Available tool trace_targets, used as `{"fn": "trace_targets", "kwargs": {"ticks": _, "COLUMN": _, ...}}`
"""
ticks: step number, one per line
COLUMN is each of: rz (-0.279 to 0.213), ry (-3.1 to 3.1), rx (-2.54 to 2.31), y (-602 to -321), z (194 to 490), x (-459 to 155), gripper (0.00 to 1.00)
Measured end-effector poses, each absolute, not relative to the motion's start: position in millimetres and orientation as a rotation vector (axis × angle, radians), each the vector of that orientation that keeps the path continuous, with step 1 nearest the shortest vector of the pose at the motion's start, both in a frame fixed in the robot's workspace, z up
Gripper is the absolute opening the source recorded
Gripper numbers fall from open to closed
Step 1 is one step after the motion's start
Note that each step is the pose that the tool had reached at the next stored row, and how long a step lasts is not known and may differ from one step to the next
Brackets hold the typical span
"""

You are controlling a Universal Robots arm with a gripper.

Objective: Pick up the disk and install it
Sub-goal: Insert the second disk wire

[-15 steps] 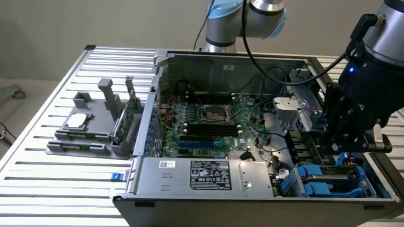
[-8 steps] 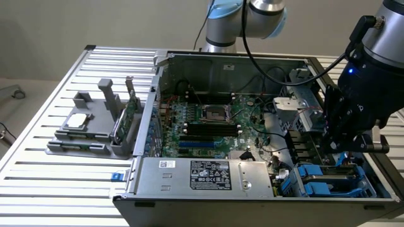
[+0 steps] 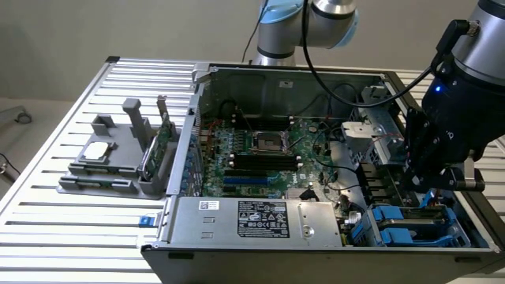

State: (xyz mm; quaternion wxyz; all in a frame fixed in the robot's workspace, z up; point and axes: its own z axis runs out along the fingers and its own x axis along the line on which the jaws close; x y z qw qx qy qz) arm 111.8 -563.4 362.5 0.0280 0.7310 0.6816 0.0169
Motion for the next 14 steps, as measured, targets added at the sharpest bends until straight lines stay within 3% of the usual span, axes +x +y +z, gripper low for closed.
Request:
{"fn": "trace_targets", "kwargs": {"ticks": 9, "rz": 0.052, "ry": 2.104, "rx": 2.256, "y": -563.5, "z": 362.7, "x": 111.8, "gripper": 0.11}}
{"fn": "trace_targets", "kwargs": {"ticks": 10, "rz": 0.052, "ry": 2.104, "rx": 2.256, "y": -563.5, "z": 362.7, "x": 111.7, "gripper": 0.17}}
{"fn": "trace_targets", "kwargs": {"ticks": 14, "rz": 0.052, "ry": 2.104, "rx": 2.256, "y": -563.6, "z": 362.7, "x": 111.5, "gripper": 0.19}}
